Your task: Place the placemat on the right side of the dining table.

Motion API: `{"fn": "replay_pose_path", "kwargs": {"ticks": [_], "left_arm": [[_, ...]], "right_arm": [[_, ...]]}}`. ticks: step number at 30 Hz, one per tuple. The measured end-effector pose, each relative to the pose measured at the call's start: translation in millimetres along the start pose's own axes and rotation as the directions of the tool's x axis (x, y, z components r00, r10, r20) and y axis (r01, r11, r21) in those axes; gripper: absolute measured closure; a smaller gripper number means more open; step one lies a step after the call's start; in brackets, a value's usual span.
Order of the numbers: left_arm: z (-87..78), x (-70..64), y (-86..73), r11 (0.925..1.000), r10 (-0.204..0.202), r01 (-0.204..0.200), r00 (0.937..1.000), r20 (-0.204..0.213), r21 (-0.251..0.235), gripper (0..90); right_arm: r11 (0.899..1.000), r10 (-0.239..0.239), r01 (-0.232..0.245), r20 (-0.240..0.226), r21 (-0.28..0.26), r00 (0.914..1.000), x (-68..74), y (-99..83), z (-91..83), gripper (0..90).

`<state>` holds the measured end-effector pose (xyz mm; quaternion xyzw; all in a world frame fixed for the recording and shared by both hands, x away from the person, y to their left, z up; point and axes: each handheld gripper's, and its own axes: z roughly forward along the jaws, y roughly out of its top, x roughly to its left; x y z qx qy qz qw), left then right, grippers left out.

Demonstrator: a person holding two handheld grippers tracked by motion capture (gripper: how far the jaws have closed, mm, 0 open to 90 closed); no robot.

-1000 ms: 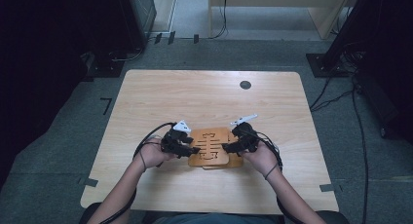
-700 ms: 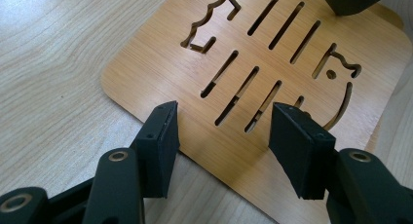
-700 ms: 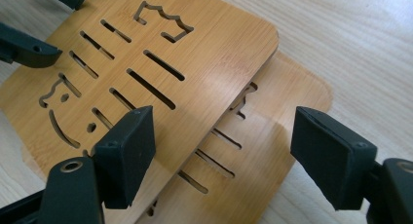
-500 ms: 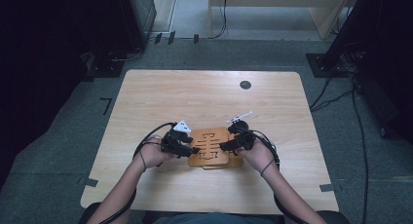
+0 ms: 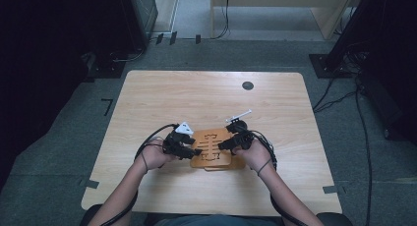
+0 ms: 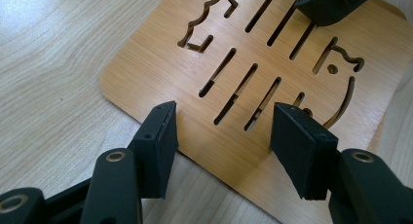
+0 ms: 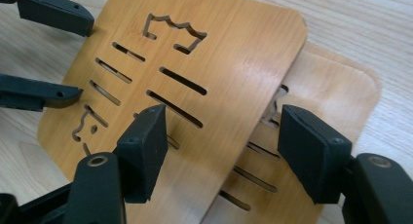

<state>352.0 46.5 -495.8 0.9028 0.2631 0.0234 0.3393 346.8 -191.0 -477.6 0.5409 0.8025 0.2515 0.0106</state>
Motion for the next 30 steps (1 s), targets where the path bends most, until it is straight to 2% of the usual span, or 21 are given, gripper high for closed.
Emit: {"fn": "replay_pose_path", "kwargs": {"ticks": [6,9,17,24,30], "left_arm": [[0.0,0.0,0.0,1.0000,-0.002,0.002,1.0000,0.000,-0.001,42.1],[-0.1,0.1,0.0,1.0000,0.003,-0.003,1.0000,0.000,0.001,42.1],[0.0,0.0,-0.1,1.0000,-0.002,0.002,1.0000,0.001,-0.001,41.9],[0.2,0.1,0.1,1.0000,-0.007,0.007,1.0000,0.002,-0.004,41.8],[-0.5,1.9,-0.1,0.9994,-0.033,0.033,0.9993,0.017,-0.006,40.8]], "right_arm": [[1.000,0.013,-0.013,-0.009,0.012,0.9999,2.7,2.8,2.7,36.7],[1.000,0.023,-0.023,-0.040,0.014,0.9989,1.5,3.5,4.3,37.0],[0.999,0.026,-0.025,-0.032,0.031,0.9992,3.8,6.6,4.6,36.3],[0.999,0.032,-0.031,-0.051,0.025,0.9982,3.5,7.3,-0.3,36.7],[0.999,0.024,-0.023,-0.054,0.024,0.9983,6.8,8.9,-6.2,36.3]]}}
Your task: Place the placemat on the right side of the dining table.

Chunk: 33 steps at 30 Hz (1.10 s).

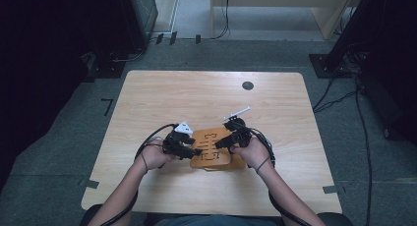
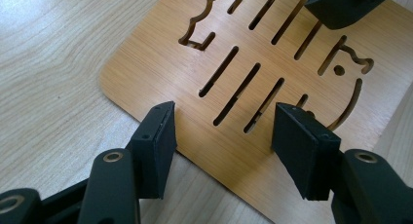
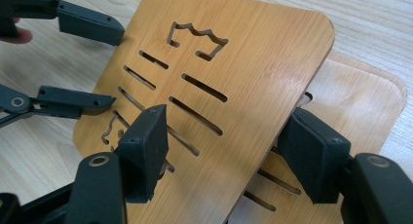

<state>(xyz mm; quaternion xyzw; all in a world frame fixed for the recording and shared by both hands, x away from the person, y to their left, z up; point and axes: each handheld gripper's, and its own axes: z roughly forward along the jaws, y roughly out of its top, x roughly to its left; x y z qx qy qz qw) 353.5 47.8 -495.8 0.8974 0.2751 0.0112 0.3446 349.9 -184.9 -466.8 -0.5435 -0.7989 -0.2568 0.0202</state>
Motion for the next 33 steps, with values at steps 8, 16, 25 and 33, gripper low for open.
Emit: {"fn": "replay_pose_path", "kwargs": {"ticks": [8,16,25,33], "left_arm": [[-0.8,1.3,0.4,0.9994,-0.033,0.033,0.9993,0.015,-0.010,40.2],[-4.1,1.9,2.7,0.9986,-0.039,0.039,0.9992,0.012,-0.035,41.3],[-5.7,1.8,4.0,0.9979,-0.045,0.046,0.9988,0.019,-0.047,41.2],[-7.2,2.9,4.5,0.9972,-0.050,0.051,0.9986,0.016,-0.055,41.6]], "right_arm": [[1.000,-0.002,0.002,-0.004,-0.001,1.0000,5.0,3.4,-8.3,36.0],[0.999,-0.030,0.030,-0.014,-0.017,0.9994,15.6,9.2,-22.0,35.8],[0.999,-0.041,0.040,-0.020,-0.027,0.9990,24.9,15.5,-32.8,35.4],[0.998,-0.065,0.065,-0.025,-0.027,0.9975,35.4,20.2,-42.4,35.0]]}}
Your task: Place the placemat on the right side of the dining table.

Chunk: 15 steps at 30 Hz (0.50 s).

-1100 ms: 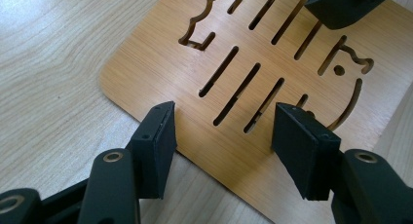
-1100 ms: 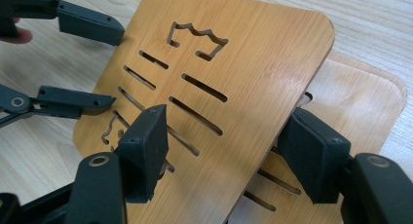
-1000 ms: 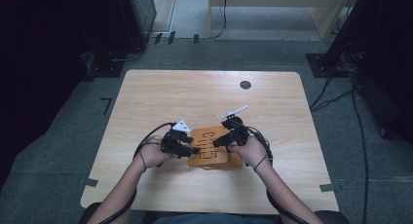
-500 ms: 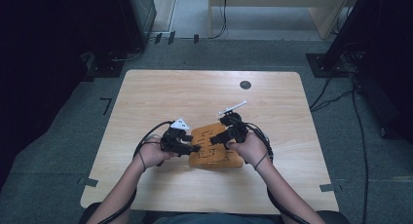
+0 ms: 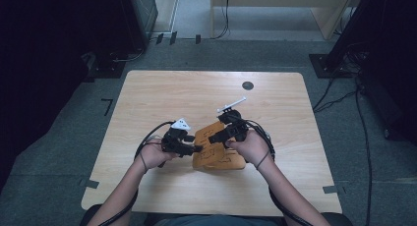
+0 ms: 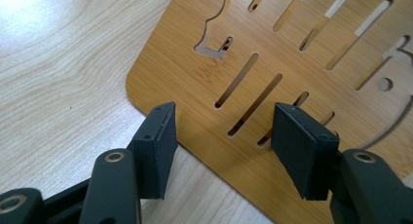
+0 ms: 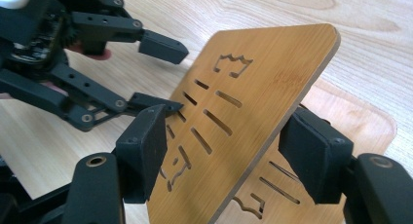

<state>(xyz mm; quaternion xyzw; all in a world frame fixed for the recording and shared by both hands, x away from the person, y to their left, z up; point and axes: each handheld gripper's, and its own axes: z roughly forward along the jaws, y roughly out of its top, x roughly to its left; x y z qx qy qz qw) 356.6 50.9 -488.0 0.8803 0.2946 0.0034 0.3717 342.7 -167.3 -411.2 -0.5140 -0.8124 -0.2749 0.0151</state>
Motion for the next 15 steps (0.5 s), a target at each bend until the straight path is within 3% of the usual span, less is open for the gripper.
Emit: {"fn": "replay_pose_path", "kwargs": {"ticks": [12,15], "left_arm": [[-0.4,-1.5,2.1,0.9999,-0.005,0.006,0.9999,0.012,-0.014,41.8],[-2.0,-0.4,2.4,0.9994,-0.019,0.020,0.9997,0.013,-0.027,42.0]], "right_arm": [[1.000,-0.024,0.024,0.010,0.020,0.9997,15.7,11.3,-8.7,34.7],[0.999,-0.001,0.001,0.003,0.039,1.0000,22.1,17.3,-11.3,35.9]]}}
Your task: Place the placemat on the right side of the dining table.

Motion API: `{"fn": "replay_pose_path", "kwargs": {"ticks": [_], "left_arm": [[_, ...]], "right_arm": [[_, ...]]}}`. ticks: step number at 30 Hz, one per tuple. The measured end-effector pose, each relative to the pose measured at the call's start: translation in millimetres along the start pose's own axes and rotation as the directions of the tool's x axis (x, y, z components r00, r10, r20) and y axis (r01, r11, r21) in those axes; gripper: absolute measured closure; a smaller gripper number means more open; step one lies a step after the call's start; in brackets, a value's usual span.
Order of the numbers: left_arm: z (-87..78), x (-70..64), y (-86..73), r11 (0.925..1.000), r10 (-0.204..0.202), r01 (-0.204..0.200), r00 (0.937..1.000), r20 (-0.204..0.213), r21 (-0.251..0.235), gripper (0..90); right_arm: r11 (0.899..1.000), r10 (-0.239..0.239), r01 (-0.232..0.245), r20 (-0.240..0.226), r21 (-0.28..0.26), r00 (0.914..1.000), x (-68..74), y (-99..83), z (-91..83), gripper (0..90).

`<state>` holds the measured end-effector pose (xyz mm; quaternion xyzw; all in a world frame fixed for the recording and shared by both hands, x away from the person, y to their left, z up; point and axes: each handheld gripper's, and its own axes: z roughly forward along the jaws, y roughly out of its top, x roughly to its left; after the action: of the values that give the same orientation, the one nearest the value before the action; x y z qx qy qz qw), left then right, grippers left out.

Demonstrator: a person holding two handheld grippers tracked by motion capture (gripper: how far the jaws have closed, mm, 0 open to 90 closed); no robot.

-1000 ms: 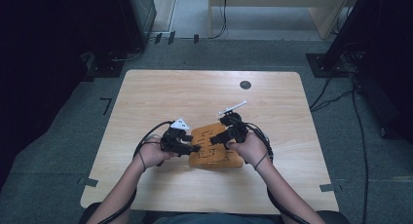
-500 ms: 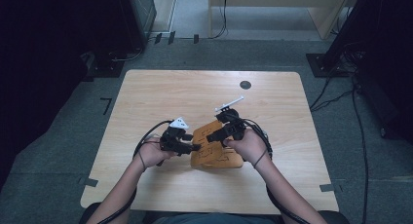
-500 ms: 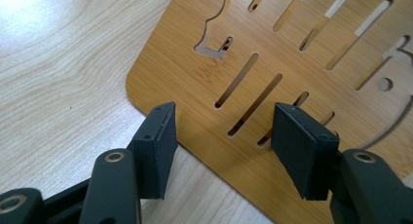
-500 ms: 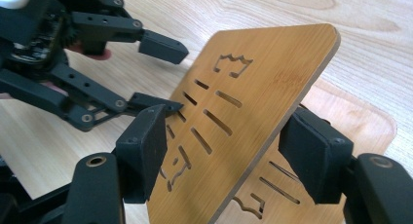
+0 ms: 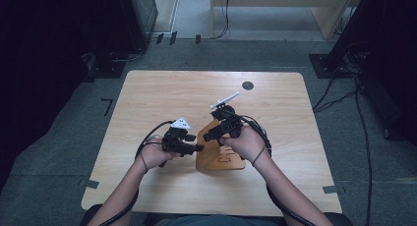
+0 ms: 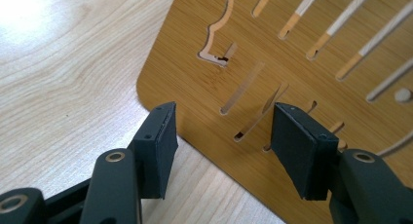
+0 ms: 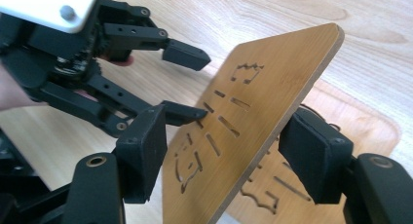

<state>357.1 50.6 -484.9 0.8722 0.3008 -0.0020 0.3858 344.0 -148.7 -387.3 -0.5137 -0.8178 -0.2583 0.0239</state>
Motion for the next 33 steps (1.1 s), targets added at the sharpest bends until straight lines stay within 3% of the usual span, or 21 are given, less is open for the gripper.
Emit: {"fn": "replay_pose_path", "kwargs": {"ticks": [12,16,21,24,27,31,33], "left_arm": [[-4.2,4.0,-0.2,0.9997,-0.020,0.020,0.9998,-0.006,-0.013,41.3],[-3.5,3.9,-0.2,0.9997,-0.018,0.018,0.9998,-0.009,-0.015,41.2],[-3.5,5.5,-0.9,0.9999,-0.012,0.012,0.9998,-0.016,-0.003,41.0],[-3.7,6.3,-1.2,0.9999,-0.013,0.013,0.9998,-0.018,0.000,41.1],[-3.6,6.9,-1.6,0.9999,-0.017,0.017,0.9997,-0.018,0.001,41.0],[-4.2,7.4,-1.8,0.9999,-0.017,0.017,0.9997,-0.015,-0.001,40.7],[-5.0,7.6,-1.7,0.9998,-0.021,0.020,0.9997,-0.014,-0.009,40.1]], "right_arm": [[0.997,0.000,0.000,-0.007,0.079,1.0000,17.6,17.2,8.0,42.2],[0.994,0.002,-0.003,0.005,0.105,1.0000,15.7,20.3,14.1,45.8],[0.988,0.071,-0.072,0.017,0.139,0.9974,3.9,24.6,22.3,50.7],[0.988,0.068,-0.070,0.019,0.135,0.9975,1.4,25.6,23.7,52.3],[0.984,0.098,-0.099,0.013,0.145,0.9951,-1.0,27.2,26.9,49.9],[0.985,0.100,-0.100,0.006,0.143,0.9950,0.5,27.8,27.2,49.5],[0.982,0.108,-0.109,0.014,0.152,0.9940,2.5,29.7,24.9,59.1]]}}
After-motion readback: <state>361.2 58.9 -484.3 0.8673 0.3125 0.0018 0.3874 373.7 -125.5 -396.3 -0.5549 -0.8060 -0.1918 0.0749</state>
